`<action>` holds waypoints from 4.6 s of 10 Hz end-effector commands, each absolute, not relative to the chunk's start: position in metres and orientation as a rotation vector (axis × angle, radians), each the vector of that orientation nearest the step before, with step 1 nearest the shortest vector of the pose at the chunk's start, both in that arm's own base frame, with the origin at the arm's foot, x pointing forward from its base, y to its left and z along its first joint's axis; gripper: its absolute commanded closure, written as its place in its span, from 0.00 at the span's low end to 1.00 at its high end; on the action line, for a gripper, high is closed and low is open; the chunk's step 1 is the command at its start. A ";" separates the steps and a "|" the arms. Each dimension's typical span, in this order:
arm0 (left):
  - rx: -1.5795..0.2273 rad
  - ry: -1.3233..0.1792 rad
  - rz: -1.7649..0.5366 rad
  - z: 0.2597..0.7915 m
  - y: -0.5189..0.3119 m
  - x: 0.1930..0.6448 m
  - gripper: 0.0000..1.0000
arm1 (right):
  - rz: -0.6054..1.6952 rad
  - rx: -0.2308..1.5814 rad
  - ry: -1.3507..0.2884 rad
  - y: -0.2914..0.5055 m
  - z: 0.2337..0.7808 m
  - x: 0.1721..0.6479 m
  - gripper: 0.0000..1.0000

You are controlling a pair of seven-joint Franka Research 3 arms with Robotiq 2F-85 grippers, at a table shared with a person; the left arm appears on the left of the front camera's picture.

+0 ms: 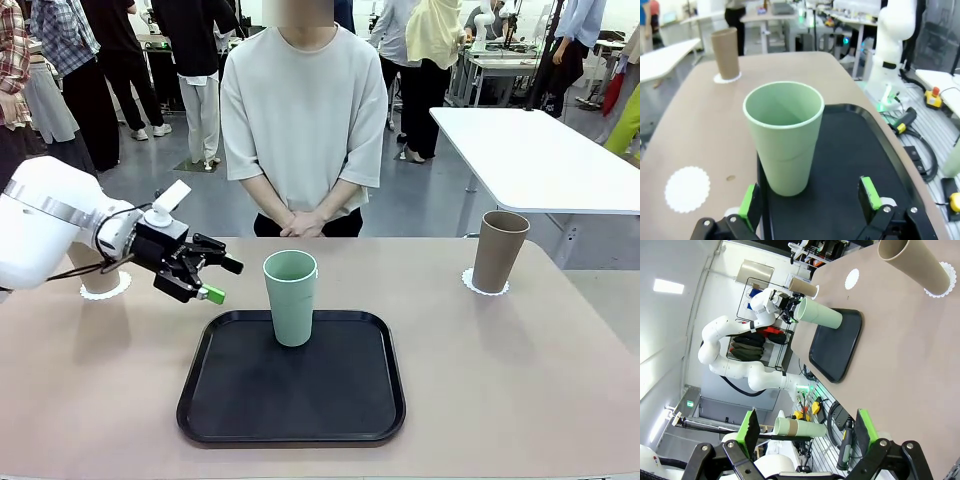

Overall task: Place coasters on the table and set cups on them.
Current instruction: Take one Reusable plastic cup from the Flat Tray and place it on a coaster set by the human.

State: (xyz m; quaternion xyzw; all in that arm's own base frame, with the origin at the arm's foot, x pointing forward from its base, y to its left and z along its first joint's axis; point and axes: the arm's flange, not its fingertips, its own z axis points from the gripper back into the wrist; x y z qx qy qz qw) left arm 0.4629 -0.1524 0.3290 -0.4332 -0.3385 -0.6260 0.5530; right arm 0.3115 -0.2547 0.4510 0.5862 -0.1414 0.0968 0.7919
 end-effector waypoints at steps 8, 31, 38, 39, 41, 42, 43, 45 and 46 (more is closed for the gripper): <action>-0.979 -0.952 -1.439 0.260 -0.203 0.476 0.00 | 0.209 1.261 -0.308 -0.255 0.451 0.312 0.00; -1.139 -1.000 -1.520 0.230 -0.256 0.478 1.00 | 0.209 1.261 -0.308 -0.255 0.451 0.312 0.00; -1.219 -0.911 -1.465 0.354 -0.242 0.484 1.00 | 0.209 1.261 -0.308 -0.255 0.451 0.312 0.00; -1.201 -0.878 -1.460 0.382 -0.244 0.487 1.00 | 0.209 1.261 -0.308 -0.255 0.451 0.312 0.00; -1.153 -0.849 -1.478 0.414 -0.248 0.481 1.00 | 0.209 1.261 -0.308 -0.255 0.451 0.312 0.00; -1.141 -0.825 -1.477 0.419 -0.246 0.478 1.00 | 0.209 1.261 -0.308 -0.255 0.451 0.312 0.00; -1.175 -0.892 -1.465 0.415 -0.246 0.482 1.00 | 0.209 1.261 -0.308 -0.255 0.451 0.312 0.00; -1.175 -0.892 -1.465 0.415 -0.246 0.482 1.00 | 0.209 1.261 -0.308 -0.255 0.451 0.312 0.00; -1.175 -0.892 -1.465 0.415 -0.246 0.482 1.00 | 0.209 1.261 -0.308 -0.255 0.451 0.312 0.00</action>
